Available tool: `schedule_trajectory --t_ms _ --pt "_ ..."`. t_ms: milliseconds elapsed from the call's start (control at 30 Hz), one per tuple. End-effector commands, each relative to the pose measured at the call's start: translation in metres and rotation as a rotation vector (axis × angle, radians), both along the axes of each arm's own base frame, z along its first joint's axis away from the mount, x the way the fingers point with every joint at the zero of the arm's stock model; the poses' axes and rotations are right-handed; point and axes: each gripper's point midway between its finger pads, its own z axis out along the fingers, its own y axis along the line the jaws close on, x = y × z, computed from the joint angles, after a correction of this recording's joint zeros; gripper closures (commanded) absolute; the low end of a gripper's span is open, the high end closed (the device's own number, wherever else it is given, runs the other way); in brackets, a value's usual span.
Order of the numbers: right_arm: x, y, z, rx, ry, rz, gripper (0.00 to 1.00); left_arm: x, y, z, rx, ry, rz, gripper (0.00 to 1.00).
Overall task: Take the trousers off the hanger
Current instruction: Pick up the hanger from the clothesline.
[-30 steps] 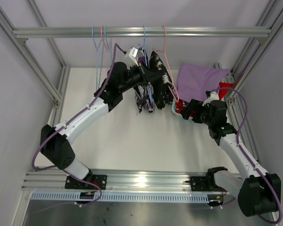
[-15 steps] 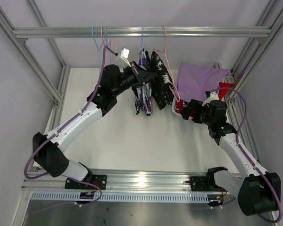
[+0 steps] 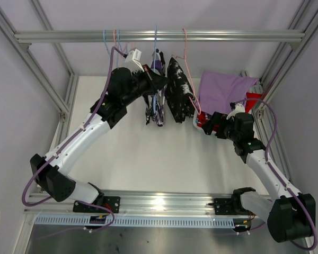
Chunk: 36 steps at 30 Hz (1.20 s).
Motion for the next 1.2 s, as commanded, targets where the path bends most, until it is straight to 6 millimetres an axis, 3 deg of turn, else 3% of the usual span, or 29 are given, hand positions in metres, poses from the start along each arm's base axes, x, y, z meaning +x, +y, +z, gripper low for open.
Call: schedule_trajectory --t_ms 0,200,333,500,600,667,700,767,800,867,933,1000,1033,1167 --pt "0.006 0.004 0.014 -0.007 -0.045 0.022 0.01 -0.037 0.036 0.141 -0.124 -0.417 0.045 1.00" --pt "0.006 0.009 0.013 -0.010 -0.042 0.041 0.00 -0.054 0.050 0.140 -0.107 -0.415 0.054 1.00" --pt "0.005 0.005 0.014 -0.026 -0.038 0.021 0.01 -0.066 0.057 0.119 -0.085 -0.392 0.045 1.00" --pt "0.001 0.005 0.019 -0.037 -0.042 0.030 0.01 -0.079 0.073 0.116 -0.071 -0.399 0.073 1.00" --pt "-0.006 0.006 0.029 -0.039 -0.061 0.040 0.01 -0.080 0.077 0.094 -0.022 -0.351 0.081 1.00" --pt "-0.010 0.008 0.034 -0.043 -0.076 0.046 0.01 -0.091 0.086 0.096 -0.018 -0.380 0.089 1.00" --pt "-0.013 0.007 0.038 -0.045 -0.083 0.044 0.01 -0.089 0.087 0.078 0.007 -0.354 0.095 1.00" --pt "-0.017 0.007 0.041 -0.060 -0.089 0.049 0.00 -0.098 0.099 0.077 0.003 -0.372 0.123 1.00" --pt "-0.020 0.007 0.042 -0.065 -0.088 0.053 0.01 -0.095 0.099 0.054 0.031 -0.337 0.129 1.00" --pt "-0.026 0.012 0.050 -0.064 -0.118 0.085 0.01 -0.101 0.104 0.040 0.041 -0.319 0.129 1.00" --pt "-0.037 0.028 0.060 -0.048 -0.161 0.158 0.01 -0.101 0.102 0.012 0.073 -0.277 0.119 1.00" --pt "-0.044 0.038 0.067 -0.070 -0.195 0.174 0.01 -0.108 0.103 0.011 0.063 -0.297 0.114 1.00" --pt "-0.048 0.042 0.072 -0.080 -0.219 0.183 0.01 -0.107 0.100 -0.007 0.081 -0.274 0.103 1.00" --pt "-0.066 0.073 0.080 -0.117 -0.261 0.269 0.01 -0.111 0.095 -0.030 0.076 -0.238 0.075 0.99"
